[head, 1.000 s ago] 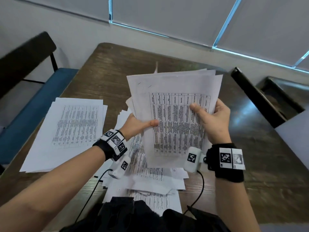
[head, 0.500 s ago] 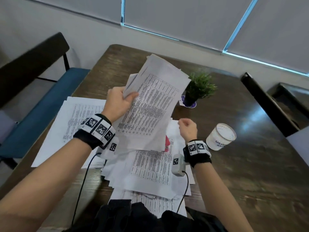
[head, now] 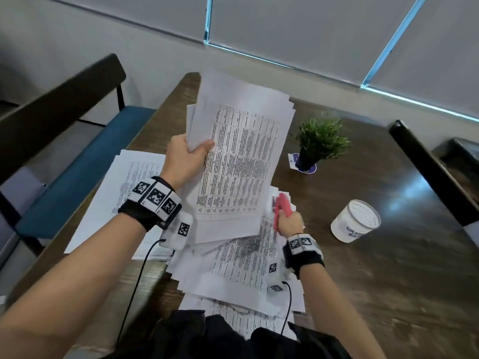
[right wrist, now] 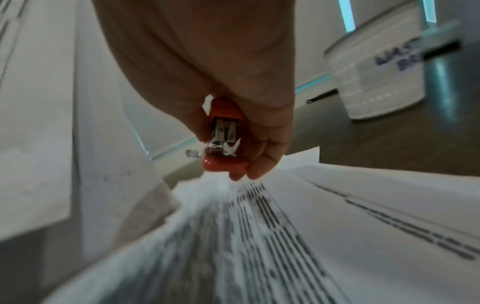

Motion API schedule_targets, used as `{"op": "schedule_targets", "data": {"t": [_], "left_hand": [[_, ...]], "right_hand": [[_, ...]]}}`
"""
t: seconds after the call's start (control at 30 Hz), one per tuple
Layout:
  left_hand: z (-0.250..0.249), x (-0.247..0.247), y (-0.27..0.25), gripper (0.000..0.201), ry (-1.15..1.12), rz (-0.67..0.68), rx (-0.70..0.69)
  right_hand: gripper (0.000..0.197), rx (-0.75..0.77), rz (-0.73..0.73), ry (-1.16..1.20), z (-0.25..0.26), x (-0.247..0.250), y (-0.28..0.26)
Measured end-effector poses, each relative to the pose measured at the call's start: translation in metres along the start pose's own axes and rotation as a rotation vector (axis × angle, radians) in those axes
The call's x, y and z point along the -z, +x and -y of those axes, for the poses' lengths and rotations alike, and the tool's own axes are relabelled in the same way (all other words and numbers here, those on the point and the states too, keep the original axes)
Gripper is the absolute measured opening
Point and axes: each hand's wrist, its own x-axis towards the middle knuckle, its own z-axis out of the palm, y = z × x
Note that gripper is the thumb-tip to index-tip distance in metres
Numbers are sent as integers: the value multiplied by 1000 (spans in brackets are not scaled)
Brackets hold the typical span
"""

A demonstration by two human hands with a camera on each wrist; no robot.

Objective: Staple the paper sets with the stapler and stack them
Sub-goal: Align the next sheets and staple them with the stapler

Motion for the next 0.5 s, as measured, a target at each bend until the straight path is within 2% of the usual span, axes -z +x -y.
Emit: {"op": "schedule_targets", "data": {"t": [0.1, 0.17, 0.27, 0.4, 0.5], "left_hand": [[14, -8, -4, 9, -87, -8, 86], [33, -19, -9, 20, -62, 1, 123], [75, -37, -20, 35, 35, 100, 239], [126, -53, -30, 39, 274, 193, 325], [137, -57, -26, 36, 386, 246, 350]], "right_hand": [[61, -91, -171, 292, -21, 28, 23], [48, -89, -234, 352, -18, 54, 11], [31, -35, -324, 396, -18, 83, 2], [26, 6, -306, 435, -29, 89, -2], [26, 35, -288, 413, -29, 88, -13]]}}
